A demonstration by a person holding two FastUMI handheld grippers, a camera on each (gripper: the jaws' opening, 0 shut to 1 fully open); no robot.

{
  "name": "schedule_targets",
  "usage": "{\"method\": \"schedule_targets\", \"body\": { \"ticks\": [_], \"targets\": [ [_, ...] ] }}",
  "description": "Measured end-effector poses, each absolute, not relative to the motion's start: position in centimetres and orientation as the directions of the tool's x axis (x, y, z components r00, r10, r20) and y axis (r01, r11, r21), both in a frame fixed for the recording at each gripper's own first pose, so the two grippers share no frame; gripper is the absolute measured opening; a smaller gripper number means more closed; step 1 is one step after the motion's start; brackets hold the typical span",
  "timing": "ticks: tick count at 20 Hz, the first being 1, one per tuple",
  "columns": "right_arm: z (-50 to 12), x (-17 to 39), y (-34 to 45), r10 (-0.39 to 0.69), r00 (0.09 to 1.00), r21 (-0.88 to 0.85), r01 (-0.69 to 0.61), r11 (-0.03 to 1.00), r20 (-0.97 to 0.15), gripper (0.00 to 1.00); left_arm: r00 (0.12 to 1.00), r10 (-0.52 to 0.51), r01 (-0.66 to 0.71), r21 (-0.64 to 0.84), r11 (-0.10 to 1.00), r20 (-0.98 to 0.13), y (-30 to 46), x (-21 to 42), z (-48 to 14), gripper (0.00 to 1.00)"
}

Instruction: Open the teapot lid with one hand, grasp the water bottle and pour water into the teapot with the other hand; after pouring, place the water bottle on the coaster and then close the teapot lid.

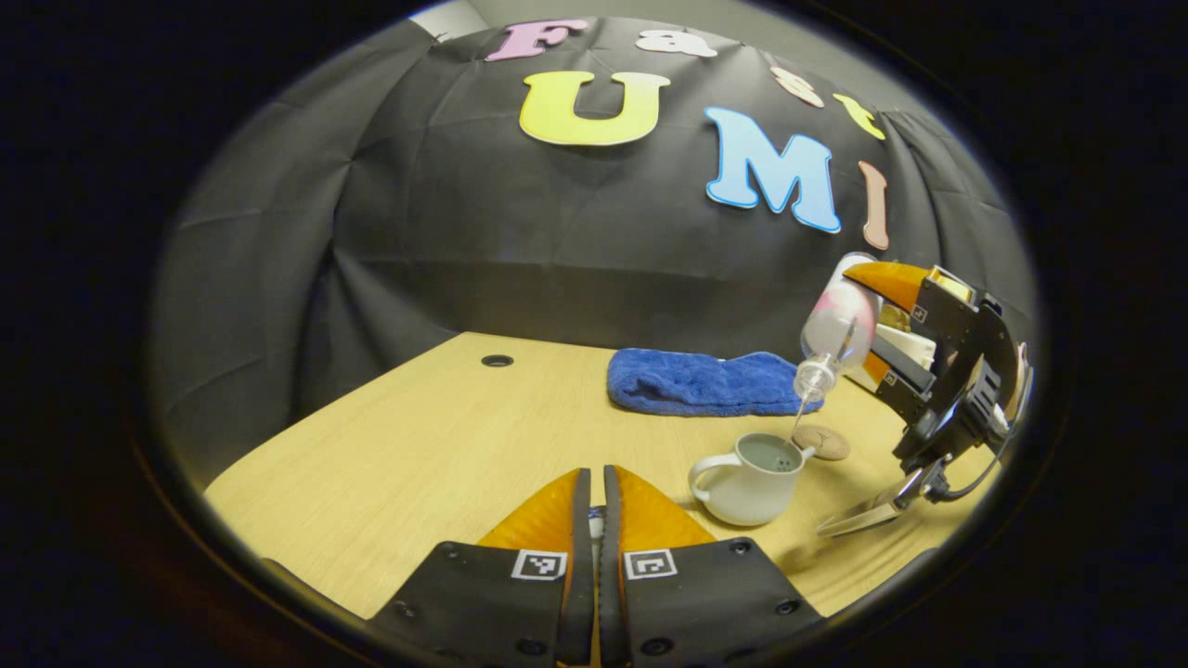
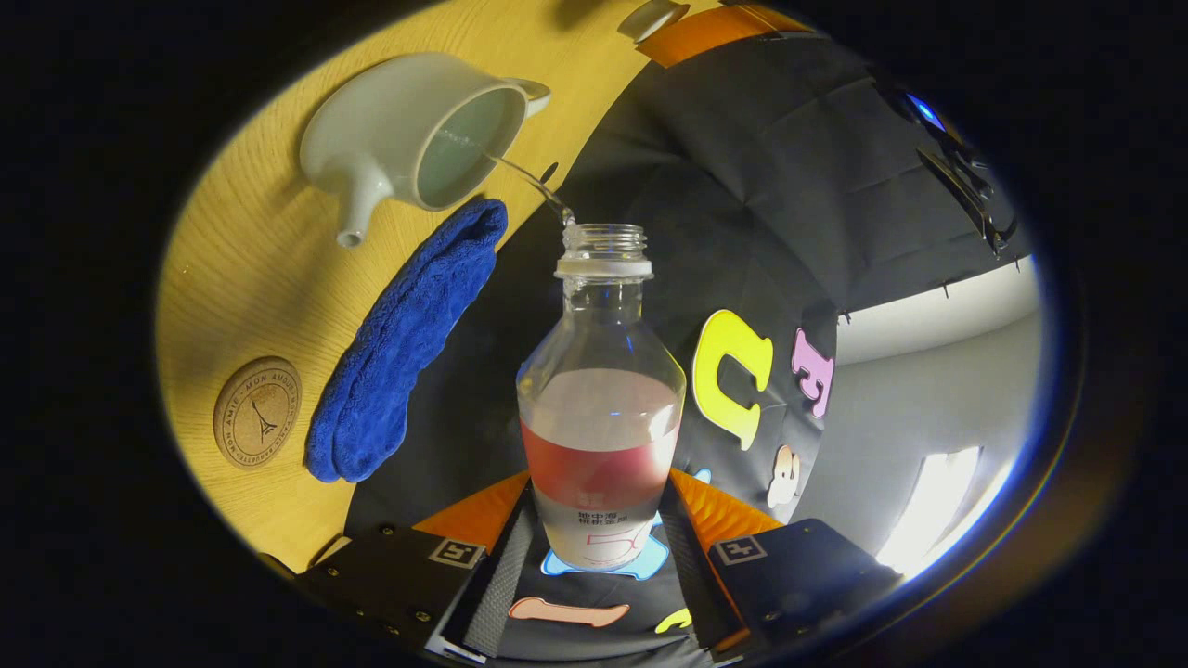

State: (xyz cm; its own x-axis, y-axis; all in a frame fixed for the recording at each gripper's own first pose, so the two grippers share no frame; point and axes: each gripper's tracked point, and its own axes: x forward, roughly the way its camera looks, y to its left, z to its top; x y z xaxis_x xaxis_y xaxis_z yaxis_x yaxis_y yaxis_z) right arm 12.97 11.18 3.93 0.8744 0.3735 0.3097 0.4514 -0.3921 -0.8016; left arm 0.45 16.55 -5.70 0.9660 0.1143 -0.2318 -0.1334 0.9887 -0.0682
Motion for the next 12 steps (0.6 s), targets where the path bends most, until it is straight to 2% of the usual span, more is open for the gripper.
{"method": "schedule_targets", "body": {
  "ticks": [1, 2, 7, 8, 9, 12],
  "targets": [
    [4.0, 13.0, 11.2, 0.378, 0.872, -0.798, 0.456, -0.395, 0.311, 0.71, 0.966, 0.114, -0.133, -0.068, 0.989, -0.233, 16.6, 0.4, -5.7, 0.09],
    [4.0, 13.0, 11.2, 0.383, 0.869, -0.791, 0.462, -0.402, 0.313, 0.74, 0.966, 0.113, -0.132, -0.068, 0.989, -0.234, 16.6, 0.4, -5.8, 0.09],
    [4.3, 13.0, 11.8, 0.418, 0.850, -0.739, 0.501, -0.451, 0.322, 0.75, 0.963, 0.114, -0.135, -0.070, 0.988, -0.245, 16.5, 0.2, -6.4, 0.10],
    [4.3, 13.0, 11.7, 0.420, 0.848, -0.736, 0.503, -0.453, 0.322, 0.71, 0.962, 0.115, -0.136, -0.070, 0.988, -0.248, 16.5, 0.0, -6.5, 0.09],
    [4.3, 13.0, 11.9, 0.425, 0.845, -0.731, 0.509, -0.455, 0.324, 0.74, 0.961, 0.114, -0.137, -0.072, 0.988, -0.251, 16.5, -0.1, -6.6, 0.09],
    [4.4, 12.7, 12.4, 0.444, 0.835, -0.715, 0.524, -0.463, 0.325, 0.74, 0.961, 0.116, -0.138, -0.073, 0.988, -0.252, 16.6, 0.0, -6.6, 0.09]
  ]
}}
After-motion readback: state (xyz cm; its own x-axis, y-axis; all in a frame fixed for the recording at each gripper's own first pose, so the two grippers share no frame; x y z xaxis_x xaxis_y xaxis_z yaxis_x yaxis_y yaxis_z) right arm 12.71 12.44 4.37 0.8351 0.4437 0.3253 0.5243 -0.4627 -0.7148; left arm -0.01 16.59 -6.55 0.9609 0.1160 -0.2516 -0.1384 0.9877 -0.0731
